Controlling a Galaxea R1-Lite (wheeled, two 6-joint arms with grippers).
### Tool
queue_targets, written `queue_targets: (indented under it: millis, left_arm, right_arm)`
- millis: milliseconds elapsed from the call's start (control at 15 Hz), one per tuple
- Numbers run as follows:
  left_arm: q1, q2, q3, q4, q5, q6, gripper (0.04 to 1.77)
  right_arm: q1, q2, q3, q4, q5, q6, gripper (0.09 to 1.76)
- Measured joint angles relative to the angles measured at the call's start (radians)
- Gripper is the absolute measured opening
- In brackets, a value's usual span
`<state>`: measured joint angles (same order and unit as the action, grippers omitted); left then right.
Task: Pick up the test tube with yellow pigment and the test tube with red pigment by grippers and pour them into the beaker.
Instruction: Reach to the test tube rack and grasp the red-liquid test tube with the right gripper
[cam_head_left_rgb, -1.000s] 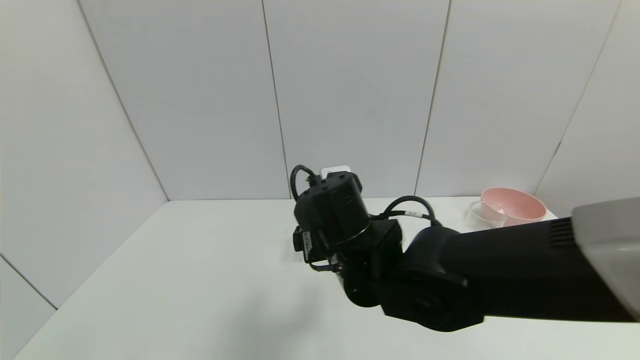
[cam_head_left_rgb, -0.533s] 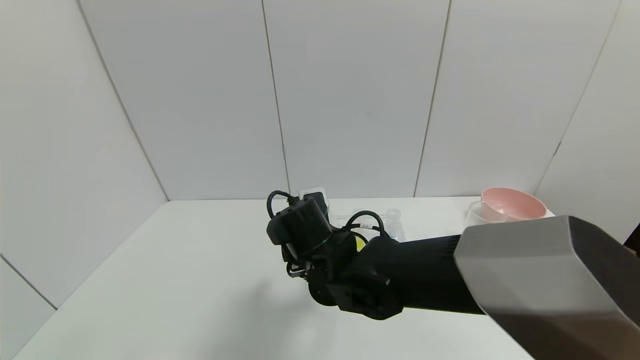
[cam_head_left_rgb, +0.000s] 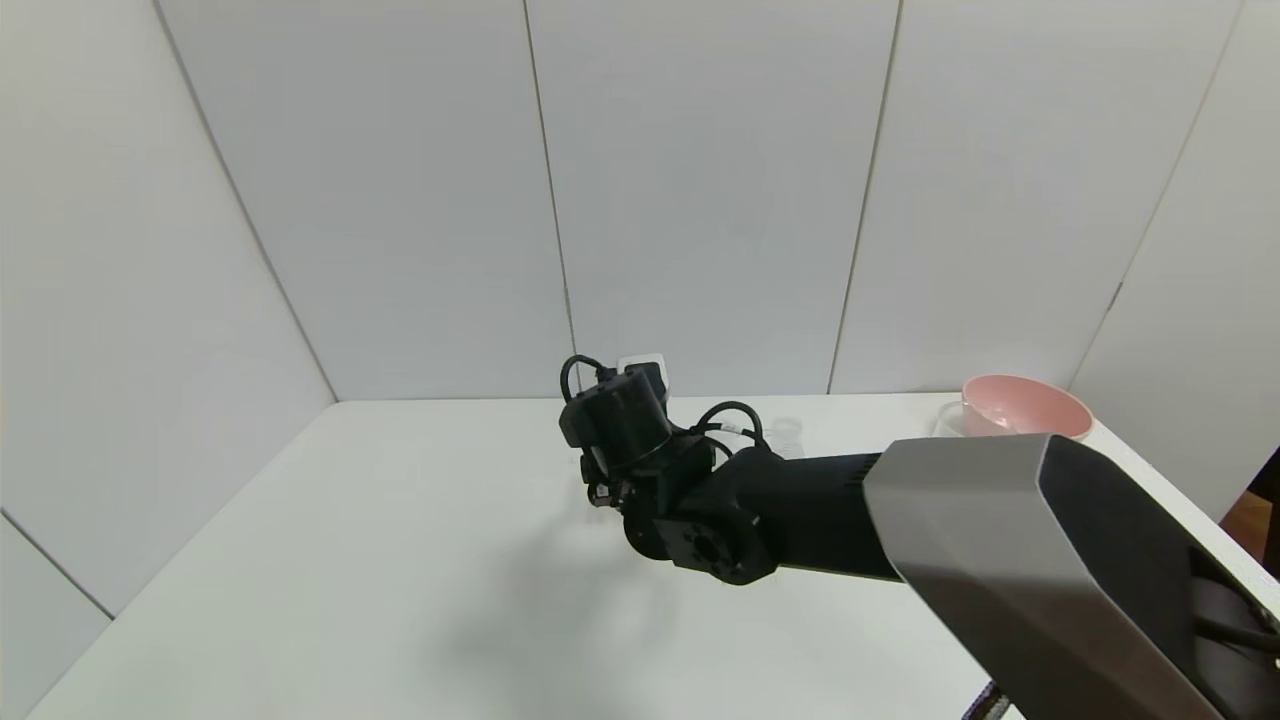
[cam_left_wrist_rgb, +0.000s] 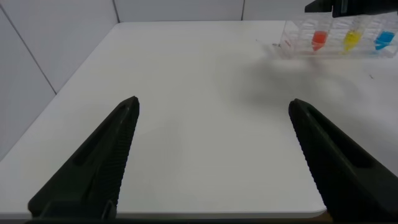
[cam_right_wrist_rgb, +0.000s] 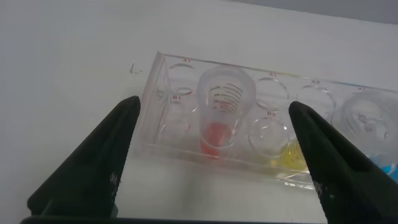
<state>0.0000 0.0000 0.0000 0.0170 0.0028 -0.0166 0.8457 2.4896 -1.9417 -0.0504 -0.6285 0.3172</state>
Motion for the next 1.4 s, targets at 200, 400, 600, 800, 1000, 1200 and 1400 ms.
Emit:
queue_targets:
  millis: [200, 400, 600, 800, 1000, 1200, 1400]
  left_arm:
    - [0.000, 0.000, 0.000, 0.000, 0.000, 0.000, 1.72]
    - [0.000, 0.000, 0.000, 0.000, 0.000, 0.000, 1.72]
    - [0.000, 0.000, 0.000, 0.000, 0.000, 0.000, 1.72]
    - [0.000, 0.000, 0.000, 0.000, 0.000, 0.000, 1.72]
    - [0.000, 0.000, 0.000, 0.000, 0.000, 0.000, 1.72]
    - [0.000, 0.000, 0.000, 0.000, 0.000, 0.000, 1.72]
    - [0.000, 0.000, 0.000, 0.000, 0.000, 0.000, 1.72]
  right_arm:
    - [-0.013, 0.016, -0.008, -0.004, 0.000, 0.000, 1.71]
    - [-0.014, 0.028, -0.009, -0.005, -0.002, -0.002, 1.71]
    - [-0.012, 0.033, -0.011, -0.006, -0.002, -0.001, 1.71]
    - [-0.012, 0.034, -0.010, -0.006, -0.002, 0.001, 1.71]
    - [-0.009, 0.030, -0.005, -0.006, -0.002, 0.004, 1.39]
    - [-0.002, 0.025, -0.002, -0.003, -0.002, 0.007, 0.97]
    - [-0.003, 0.018, 0.006, -0.002, -0.002, 0.008, 0.50]
